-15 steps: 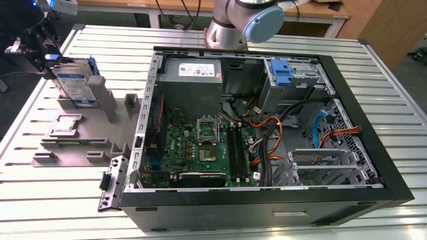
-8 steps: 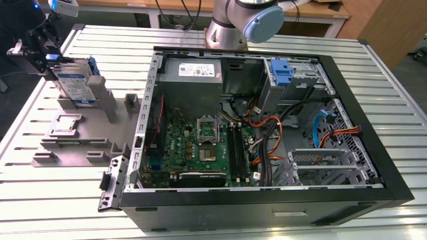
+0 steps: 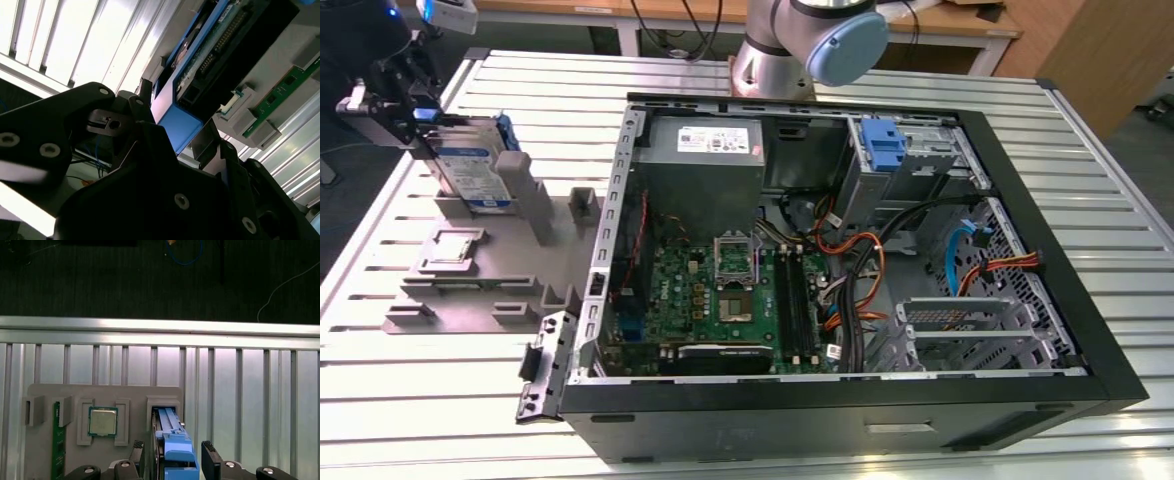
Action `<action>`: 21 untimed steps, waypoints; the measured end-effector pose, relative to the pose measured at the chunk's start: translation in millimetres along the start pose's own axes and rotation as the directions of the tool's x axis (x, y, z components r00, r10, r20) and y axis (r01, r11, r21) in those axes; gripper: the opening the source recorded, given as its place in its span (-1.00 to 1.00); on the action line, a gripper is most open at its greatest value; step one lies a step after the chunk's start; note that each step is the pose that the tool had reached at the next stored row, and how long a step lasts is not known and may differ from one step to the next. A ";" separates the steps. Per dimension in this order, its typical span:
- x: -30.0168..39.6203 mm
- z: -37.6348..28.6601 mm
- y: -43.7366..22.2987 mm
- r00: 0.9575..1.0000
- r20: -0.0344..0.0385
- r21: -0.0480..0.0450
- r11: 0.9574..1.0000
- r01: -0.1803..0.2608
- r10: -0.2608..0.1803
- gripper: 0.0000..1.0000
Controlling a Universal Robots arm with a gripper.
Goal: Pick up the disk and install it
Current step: 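Pick up the disk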
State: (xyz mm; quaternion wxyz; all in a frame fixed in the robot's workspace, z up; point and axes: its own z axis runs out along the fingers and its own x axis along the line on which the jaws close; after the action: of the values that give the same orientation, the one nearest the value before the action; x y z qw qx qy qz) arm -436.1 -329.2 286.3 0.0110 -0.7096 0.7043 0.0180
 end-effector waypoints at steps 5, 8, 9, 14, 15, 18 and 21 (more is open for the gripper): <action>-0.1 0.1 -0.2 1.000 0.000 0.000 1.000 0.000 0.000 0.13; -0.1 0.2 -0.8 1.000 0.000 0.000 1.000 -0.005 0.005 0.13; -0.1 0.2 -0.9 1.000 0.000 0.000 1.000 -0.007 0.007 0.13; -0.1 0.4 -1.0 1.000 0.000 0.000 1.000 -0.009 0.009 0.13; -0.1 0.5 -1.0 1.000 0.000 0.000 1.000 -0.009 0.009 0.13; -0.1 0.5 -1.0 1.000 0.000 0.000 1.000 -0.009 0.009 0.13; -0.1 0.5 -1.0 1.000 0.000 0.000 1.000 -0.009 0.009 0.13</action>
State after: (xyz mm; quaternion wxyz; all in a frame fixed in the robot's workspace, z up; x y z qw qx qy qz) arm -435.1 -329.1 285.8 0.0111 -0.7066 0.7073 0.0180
